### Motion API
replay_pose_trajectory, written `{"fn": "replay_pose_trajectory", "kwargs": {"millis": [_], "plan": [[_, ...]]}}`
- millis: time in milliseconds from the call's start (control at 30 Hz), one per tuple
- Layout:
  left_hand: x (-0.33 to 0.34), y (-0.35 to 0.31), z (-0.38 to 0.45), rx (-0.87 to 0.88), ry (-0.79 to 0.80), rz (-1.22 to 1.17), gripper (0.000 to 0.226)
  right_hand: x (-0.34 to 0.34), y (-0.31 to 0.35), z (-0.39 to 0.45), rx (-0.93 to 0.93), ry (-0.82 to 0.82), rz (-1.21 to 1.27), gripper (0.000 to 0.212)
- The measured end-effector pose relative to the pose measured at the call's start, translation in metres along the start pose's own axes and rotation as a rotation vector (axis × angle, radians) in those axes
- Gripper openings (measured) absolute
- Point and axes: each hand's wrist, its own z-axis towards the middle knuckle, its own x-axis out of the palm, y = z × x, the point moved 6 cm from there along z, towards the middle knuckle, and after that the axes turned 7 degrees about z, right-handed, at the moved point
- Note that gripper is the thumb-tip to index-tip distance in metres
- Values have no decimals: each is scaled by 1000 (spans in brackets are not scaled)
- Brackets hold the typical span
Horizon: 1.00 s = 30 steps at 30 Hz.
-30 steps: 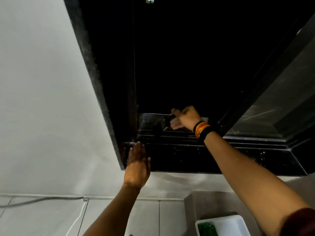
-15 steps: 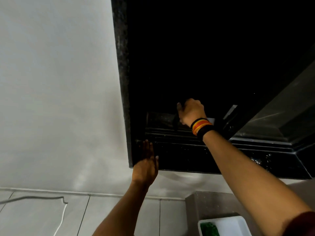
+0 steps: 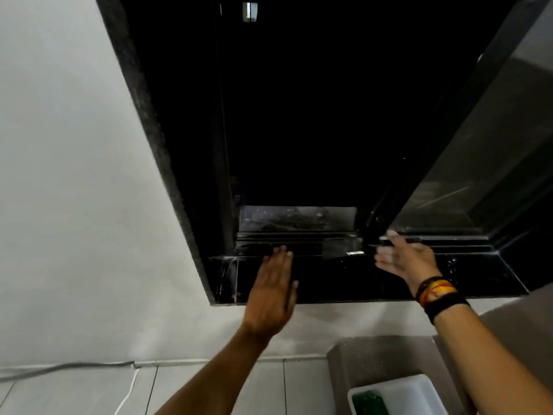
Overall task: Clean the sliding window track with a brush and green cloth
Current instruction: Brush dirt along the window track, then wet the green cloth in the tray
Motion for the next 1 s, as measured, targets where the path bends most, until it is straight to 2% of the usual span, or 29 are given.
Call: {"fn": "replay_pose_trajectory", "kwargs": {"millis": [33, 100, 167, 233, 300, 367, 433, 467, 500, 633, 700, 800, 1000], "plan": [[4, -25, 11, 93, 1, 1, 62, -24, -7, 6, 45, -52, -28, 54], [22, -83, 34, 222, 87, 34, 64, -56, -27, 14, 165, -99, -24, 44], [47, -130, 49, 268, 207, 74, 66, -66, -43, 18, 250, -94, 13, 32], [73, -163, 59, 261, 364, 101, 68, -77, -52, 20, 250, -108, 13, 32], [90, -172, 58, 200, 461, 121, 68, -88, -53, 17, 95, -158, -194, 27], [98, -177, 54, 188, 479, 169, 67, -103, -42, 4, -253, -242, -575, 32], [102, -184, 48, 232, 402, 219, 66, -106, -42, -17, -596, -228, -915, 45], [104, -190, 43, 276, 361, 234, 65, -110, -50, -25, -671, -208, -1018, 52], [112, -204, 37, 348, 348, 227, 65, -126, -64, -28, -664, -220, -1084, 56], [150, -247, -4, 692, 375, 224, 71, -202, -160, -40, -332, -316, -999, 64], [183, -261, -32, 772, 484, 190, 71, -241, -229, -50, -85, -306, -981, 65], [242, -265, -71, 788, 725, 150, 72, -278, -319, -64, 175, -219, -998, 61], [365, -256, -124, 725, 1018, 225, 64, -310, -430, -49, 450, -154, -946, 55]]}}
